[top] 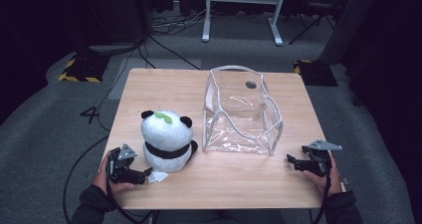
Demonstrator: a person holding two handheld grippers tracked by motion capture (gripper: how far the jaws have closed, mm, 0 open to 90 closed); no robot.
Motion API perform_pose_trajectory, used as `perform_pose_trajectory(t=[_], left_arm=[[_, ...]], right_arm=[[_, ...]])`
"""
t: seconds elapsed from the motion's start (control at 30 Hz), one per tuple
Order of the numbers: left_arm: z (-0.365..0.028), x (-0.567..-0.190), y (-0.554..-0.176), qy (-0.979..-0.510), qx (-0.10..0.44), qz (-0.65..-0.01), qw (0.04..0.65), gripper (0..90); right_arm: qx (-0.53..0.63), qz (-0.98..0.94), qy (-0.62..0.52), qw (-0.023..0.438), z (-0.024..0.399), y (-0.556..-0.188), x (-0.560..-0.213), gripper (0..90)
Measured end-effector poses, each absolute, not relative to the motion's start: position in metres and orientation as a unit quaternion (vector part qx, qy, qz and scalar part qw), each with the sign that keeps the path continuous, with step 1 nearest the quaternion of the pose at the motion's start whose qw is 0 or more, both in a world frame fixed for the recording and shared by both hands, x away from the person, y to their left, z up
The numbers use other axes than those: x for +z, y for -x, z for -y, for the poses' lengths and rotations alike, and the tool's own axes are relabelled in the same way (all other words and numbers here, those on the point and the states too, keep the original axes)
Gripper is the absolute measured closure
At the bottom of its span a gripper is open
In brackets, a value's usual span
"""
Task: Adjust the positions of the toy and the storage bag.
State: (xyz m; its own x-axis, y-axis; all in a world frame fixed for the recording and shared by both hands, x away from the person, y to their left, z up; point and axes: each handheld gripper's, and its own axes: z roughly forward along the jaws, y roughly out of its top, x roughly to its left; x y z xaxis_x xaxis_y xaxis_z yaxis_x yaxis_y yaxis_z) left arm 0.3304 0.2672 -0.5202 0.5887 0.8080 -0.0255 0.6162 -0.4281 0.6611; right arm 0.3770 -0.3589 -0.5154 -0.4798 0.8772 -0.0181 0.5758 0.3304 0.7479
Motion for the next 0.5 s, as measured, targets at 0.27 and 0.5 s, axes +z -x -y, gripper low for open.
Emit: perform_pose_trajectory(t=[0.27, 0.5], left_arm=[[-0.268, -0.520, -0.328, -0.829, 0.154, -0.433, 0.318, 0.6], [-0.266, -0.520, -0.325, -0.832, 0.152, -0.428, 0.319, 0.6]], right_arm=[[0.353, -0.777, -0.472, 0.219, 0.363, -0.378, -0.511, 23.0], [0.388, -0.775, -0.445, 0.224, 0.353, -0.372, -0.481, 25.4]])
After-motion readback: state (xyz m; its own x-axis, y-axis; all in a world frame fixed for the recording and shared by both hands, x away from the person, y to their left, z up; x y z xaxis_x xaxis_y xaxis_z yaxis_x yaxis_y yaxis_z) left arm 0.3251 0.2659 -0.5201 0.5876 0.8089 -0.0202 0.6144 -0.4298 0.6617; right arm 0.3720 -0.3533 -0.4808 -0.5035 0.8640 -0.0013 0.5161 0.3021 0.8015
